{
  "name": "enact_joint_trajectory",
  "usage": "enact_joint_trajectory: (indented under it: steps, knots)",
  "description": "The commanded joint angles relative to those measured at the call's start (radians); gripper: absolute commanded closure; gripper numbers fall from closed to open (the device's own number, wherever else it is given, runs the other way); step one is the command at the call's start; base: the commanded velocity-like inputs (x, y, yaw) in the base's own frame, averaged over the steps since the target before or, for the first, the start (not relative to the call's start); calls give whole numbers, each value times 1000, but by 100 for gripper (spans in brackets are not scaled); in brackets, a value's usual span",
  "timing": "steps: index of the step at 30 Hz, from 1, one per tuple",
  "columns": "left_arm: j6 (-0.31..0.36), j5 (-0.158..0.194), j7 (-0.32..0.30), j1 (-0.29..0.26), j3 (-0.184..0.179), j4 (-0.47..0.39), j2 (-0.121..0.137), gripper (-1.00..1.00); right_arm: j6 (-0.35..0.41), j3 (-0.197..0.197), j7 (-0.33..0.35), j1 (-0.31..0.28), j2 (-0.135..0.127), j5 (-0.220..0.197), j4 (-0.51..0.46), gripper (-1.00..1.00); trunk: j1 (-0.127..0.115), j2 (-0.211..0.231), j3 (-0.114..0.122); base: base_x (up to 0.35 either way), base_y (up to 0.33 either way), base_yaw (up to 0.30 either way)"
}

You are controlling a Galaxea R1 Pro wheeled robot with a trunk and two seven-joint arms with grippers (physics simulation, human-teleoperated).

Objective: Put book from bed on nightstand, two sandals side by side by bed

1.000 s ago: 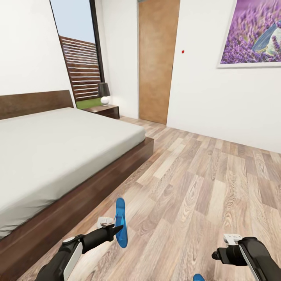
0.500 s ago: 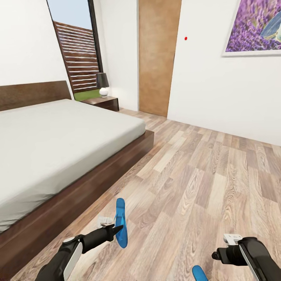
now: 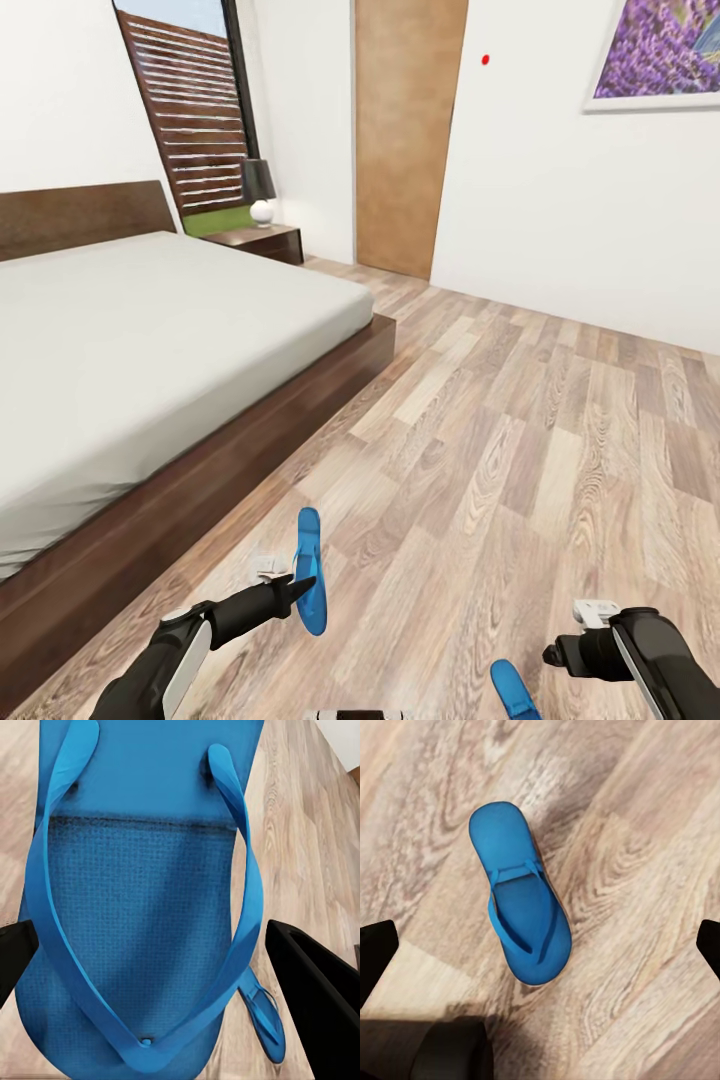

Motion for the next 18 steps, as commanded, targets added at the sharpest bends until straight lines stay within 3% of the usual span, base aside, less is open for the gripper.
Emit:
enact_joint_trajectory:
  steps: [1, 11, 16, 18]
  knots:
    - [10, 9, -3, 0, 1, 0, 0, 100, 3, -1, 10, 0, 0, 10, -1, -100, 0, -1, -5, 0, 0, 0]
    - [10, 9, -3, 0, 0, 0, 0, 100, -2, 24, 11, 0, -1, 12, -4, -100, 5, -3, -43, 0, 0, 0]
    - [10, 9, -3, 0, 0, 0, 0, 100, -3, 109, 8, 0, -2, 19, -2, -100, 7, -4, -63, 0, 0, 0]
    - [10, 9, -3, 0, 0, 0, 0, 100, -3, 126, 8, 0, -1, 25, 1, -100, 8, -5, -71, 0, 0, 0]
